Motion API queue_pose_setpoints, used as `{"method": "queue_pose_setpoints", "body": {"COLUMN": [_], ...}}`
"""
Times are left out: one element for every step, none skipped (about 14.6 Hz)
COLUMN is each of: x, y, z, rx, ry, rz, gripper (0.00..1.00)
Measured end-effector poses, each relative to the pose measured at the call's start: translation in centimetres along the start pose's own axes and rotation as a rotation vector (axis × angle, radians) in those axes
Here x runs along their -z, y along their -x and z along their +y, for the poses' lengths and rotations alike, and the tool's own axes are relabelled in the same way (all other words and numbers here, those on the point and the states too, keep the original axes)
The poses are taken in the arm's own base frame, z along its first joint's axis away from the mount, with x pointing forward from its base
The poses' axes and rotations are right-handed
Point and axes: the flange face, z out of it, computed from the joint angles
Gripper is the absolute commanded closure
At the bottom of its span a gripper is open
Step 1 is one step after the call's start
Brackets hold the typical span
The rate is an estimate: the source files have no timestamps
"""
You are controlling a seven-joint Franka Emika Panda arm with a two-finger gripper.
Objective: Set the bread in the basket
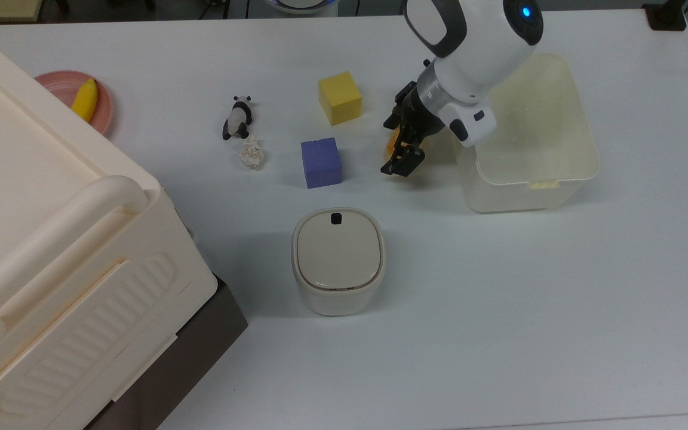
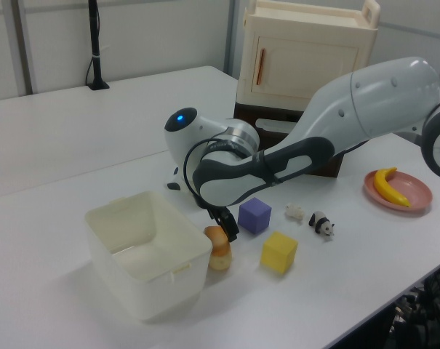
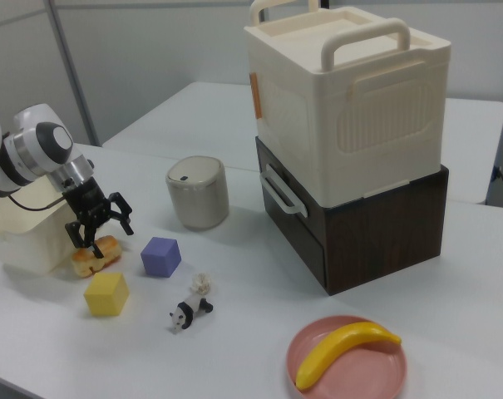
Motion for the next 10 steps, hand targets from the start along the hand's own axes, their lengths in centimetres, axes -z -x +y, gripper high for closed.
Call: {"method": "queue_pose_setpoints", "body": {"x": [-0.6,-0.9,-1.1,-1.2,-1.3,-1.2,-1.0,-0.8,-0.6,-0.4], "y": [-0.3,-0.5,-0.6,-0.7,-0.7,-0.8,-0.9,-1.2,-1.5,-1.8], "z": [0.0,0.1,0.1,0.1,0.1,0.1,0.1,0.1,0.0,-0.1], "rx": [0.006,0.009,0.012,0.017,0.021,0.027,0.035,0.045,0.053,0.059], "ry": [-0.004,-0.007,-0.008,-0.009,-0.009,-0.007,-0.001,0.009,0.016,0.020], "rz": [-0.001,0.001,0.003,0.003,0.003,0.005,0.011,0.021,0.028,0.032], "gripper": [0.00,0.00,0.00,0.00,0.00,0.00,0.07,0.22,0.43,0.61]}}
